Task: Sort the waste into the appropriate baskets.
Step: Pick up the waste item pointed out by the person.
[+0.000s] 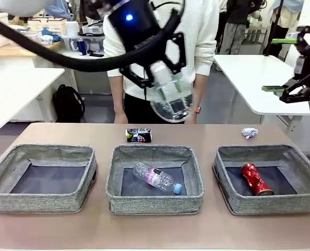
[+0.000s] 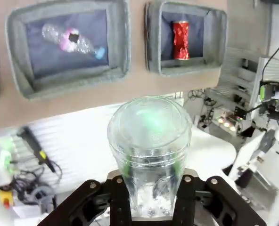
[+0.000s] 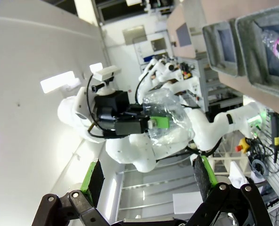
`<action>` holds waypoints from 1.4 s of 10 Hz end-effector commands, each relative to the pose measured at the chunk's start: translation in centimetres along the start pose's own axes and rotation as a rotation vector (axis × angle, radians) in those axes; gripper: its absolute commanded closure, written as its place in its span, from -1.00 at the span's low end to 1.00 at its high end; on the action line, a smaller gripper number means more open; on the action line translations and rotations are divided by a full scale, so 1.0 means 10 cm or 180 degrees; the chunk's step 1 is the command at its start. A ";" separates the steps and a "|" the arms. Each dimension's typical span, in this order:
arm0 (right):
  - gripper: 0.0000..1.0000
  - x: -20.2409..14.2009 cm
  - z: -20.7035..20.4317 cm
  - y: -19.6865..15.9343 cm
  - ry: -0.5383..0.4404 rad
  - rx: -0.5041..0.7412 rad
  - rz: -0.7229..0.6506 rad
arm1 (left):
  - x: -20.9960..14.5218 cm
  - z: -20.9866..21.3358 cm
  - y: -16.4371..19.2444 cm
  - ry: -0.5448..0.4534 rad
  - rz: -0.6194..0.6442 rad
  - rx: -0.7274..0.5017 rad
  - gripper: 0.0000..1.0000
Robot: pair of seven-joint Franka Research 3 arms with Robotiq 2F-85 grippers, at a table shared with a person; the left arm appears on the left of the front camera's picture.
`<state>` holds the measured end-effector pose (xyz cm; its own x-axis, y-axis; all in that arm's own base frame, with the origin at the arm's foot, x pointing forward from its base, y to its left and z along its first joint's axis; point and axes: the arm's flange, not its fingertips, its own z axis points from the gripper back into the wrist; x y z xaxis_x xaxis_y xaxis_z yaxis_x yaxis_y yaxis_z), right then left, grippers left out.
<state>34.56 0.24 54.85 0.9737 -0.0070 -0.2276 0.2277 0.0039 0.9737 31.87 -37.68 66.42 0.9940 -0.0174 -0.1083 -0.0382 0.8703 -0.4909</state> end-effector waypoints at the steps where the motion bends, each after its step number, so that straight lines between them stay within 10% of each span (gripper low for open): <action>1: -1.00 0.00 0.00 0.02 0.0011 0.0011 0.0030 | 0.21 0.17 -0.24 0.0087 0.0361 0.0104 0.31; 10: -1.00 0.00 0.00 0.02 0.0011 0.0011 0.0030 | 0.01 0.71 -0.28 -0.0046 0.0550 0.1167 0.31; 14: -1.00 0.00 0.00 0.02 0.0011 0.0011 0.0030 | -0.02 0.71 -0.17 -0.0097 0.0479 0.1023 0.31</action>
<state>34.58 0.26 54.82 0.9735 -0.0064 -0.2285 0.2285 0.0042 0.9735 32.97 -35.93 72.99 0.9821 0.1284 -0.1378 -0.1493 0.9767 -0.1541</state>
